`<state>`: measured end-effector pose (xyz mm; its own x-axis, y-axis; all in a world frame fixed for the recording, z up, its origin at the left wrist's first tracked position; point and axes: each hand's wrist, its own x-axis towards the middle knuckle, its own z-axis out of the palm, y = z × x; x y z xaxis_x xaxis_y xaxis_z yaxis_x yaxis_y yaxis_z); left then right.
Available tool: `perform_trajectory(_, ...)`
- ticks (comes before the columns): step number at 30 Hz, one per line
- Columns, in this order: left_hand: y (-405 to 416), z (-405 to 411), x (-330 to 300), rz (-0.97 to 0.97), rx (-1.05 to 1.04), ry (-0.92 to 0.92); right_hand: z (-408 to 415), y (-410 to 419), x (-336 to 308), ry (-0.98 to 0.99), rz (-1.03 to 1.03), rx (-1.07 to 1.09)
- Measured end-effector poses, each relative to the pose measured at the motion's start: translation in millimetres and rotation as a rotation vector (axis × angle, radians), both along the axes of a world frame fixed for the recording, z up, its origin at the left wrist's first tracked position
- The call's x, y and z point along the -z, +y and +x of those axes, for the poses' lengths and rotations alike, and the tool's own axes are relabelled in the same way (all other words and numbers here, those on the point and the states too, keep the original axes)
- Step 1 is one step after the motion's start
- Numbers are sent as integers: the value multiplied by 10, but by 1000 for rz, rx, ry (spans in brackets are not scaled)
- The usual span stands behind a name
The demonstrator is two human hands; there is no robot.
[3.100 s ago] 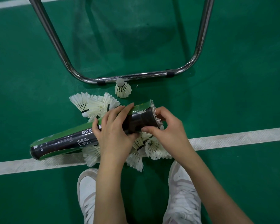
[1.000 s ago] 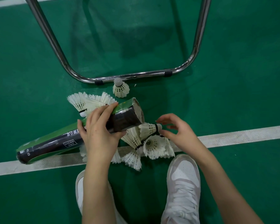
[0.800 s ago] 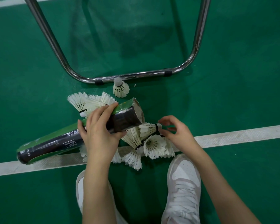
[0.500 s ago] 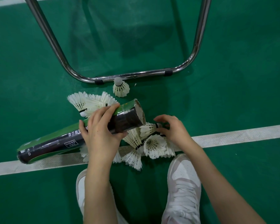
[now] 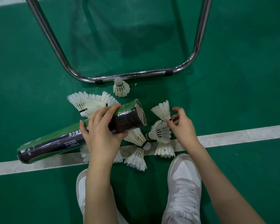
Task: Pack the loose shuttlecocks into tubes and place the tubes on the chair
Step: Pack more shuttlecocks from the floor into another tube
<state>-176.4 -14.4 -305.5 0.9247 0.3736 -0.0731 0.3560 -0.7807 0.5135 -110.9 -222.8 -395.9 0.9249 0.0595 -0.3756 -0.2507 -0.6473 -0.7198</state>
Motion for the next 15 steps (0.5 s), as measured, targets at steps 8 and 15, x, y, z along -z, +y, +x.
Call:
perform_trajectory(8,4,-4,-9,-5,2,-1,23,33,-42,-37,-185,-151)
perform_trajectory(15,6,4,-8,-13,-2,2,85,-14,-52,-109,-291,-79)
